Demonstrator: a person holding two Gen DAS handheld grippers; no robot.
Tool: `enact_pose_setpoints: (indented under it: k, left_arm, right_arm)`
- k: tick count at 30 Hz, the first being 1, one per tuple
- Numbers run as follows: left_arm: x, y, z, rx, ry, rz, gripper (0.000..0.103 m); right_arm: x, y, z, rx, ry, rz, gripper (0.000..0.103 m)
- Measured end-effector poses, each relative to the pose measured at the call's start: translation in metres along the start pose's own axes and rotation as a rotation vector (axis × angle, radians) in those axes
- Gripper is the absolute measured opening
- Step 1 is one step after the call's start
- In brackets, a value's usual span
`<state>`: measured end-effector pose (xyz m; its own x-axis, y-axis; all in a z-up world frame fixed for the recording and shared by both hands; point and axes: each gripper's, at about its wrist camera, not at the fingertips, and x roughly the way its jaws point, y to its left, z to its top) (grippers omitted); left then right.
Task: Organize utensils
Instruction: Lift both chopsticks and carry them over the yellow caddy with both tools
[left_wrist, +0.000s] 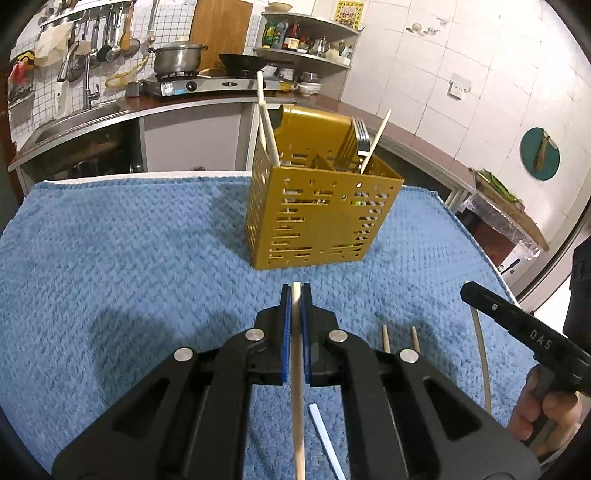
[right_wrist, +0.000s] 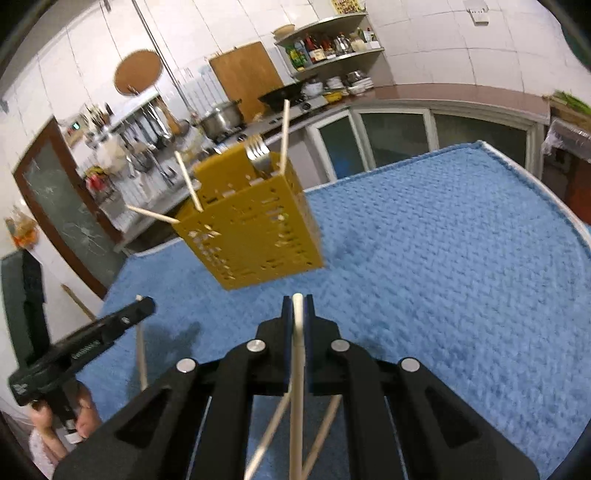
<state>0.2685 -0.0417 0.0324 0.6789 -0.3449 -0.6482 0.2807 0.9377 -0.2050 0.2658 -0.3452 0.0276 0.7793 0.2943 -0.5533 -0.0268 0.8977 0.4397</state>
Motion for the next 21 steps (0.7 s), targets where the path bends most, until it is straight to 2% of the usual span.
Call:
enact_pose_setpoints:
  k: [5,21]
  left_arm:
    - [-0.004,0.0,0.005,0.007,-0.013,0.0,0.004]
    - [-0.027,-0.012,0.037,0.042,-0.089,-0.019,0.004]
  right_arm:
    - [-0.004,0.007,0.005,-0.032,-0.03,-0.015,0.006]
    - [-0.011,0.012,0.033,-0.056,-0.082,0.019,0.006]
